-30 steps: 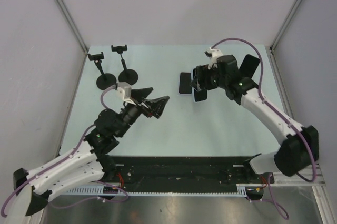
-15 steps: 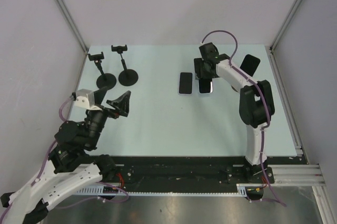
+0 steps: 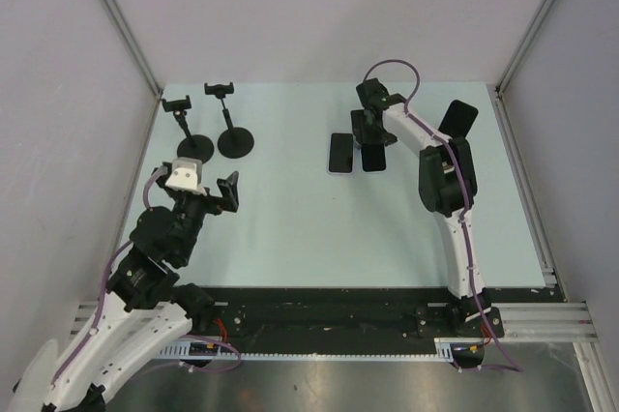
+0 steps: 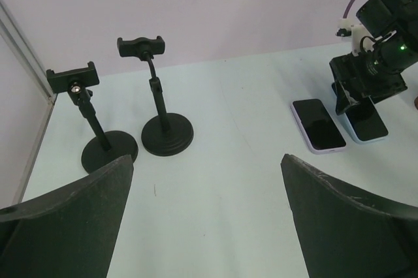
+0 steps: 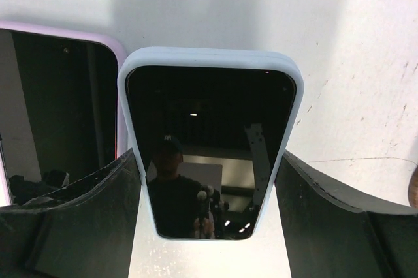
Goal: Remove the phone from the phone stand
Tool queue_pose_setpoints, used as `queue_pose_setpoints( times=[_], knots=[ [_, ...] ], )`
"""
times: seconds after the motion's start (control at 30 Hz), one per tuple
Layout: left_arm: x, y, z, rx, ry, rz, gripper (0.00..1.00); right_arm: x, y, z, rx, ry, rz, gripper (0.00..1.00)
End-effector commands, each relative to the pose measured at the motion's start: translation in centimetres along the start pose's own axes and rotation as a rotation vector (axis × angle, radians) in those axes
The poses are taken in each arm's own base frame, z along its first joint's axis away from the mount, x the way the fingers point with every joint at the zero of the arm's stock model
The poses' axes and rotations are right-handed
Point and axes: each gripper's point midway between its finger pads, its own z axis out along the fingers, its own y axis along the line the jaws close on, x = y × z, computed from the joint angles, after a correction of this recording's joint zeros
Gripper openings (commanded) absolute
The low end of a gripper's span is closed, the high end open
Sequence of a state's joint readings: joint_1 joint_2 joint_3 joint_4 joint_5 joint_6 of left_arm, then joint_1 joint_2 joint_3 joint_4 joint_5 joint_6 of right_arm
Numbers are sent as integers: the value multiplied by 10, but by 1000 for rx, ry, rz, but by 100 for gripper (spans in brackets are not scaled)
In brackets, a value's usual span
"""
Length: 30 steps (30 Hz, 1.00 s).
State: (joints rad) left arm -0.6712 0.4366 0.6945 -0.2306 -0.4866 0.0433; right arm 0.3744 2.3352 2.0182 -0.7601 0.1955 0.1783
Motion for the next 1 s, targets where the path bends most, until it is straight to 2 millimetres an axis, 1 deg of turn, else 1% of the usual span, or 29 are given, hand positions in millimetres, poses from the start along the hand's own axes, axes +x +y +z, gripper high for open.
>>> queue_pose_setpoints(
  times=[0.0, 0.13, 0.2, 0.27, 0.37, 0.53, 0.63, 0.7, 0.73, 0.8, 0.83, 0.9, 0.93, 0.97],
  knots=[
    [0, -6, 4, 64, -11, -10, 100, -10, -2, -11, -20, -1, 29, 10],
    [2, -8, 5, 82, -8, -21, 100, -4, 0, -8, -32, 22, 37, 15],
    [3, -9, 6, 82, -4, -21, 100, -3, 2, -8, -46, 30, 38, 20],
    [4, -9, 6, 84, -1, -21, 100, 0, 2, -9, -51, 44, 42, 22],
    [6, -9, 7, 87, 3, -19, 100, 4, 2, -9, -53, 59, 46, 23],
    [5, -11, 7, 96, 3, -22, 100, 9, 8, -7, -73, 77, 51, 24],
    [6, -10, 7, 95, 3, -22, 100, 11, 11, -6, -79, 81, 51, 27],
    [6, -10, 6, 95, 1, -23, 100, 10, 9, -5, -75, 79, 59, 33],
    [6, -10, 7, 93, 1, -23, 100, 10, 8, -6, -70, 76, 62, 39],
    [6, -10, 6, 96, 1, -23, 100, 11, 7, -5, -68, 75, 65, 45],
    [6, -11, 7, 98, 1, -24, 100, 9, 8, -4, -70, 63, 68, 51],
    [6, -11, 6, 99, 3, -25, 100, 11, 7, -2, -72, 62, 80, 56],
    [6, -11, 7, 101, 3, -24, 100, 10, 7, -1, -75, 56, 88, 60],
    [5, -11, 7, 99, 1, -26, 100, 12, 7, 1, -75, 62, 88, 62]
  ],
)
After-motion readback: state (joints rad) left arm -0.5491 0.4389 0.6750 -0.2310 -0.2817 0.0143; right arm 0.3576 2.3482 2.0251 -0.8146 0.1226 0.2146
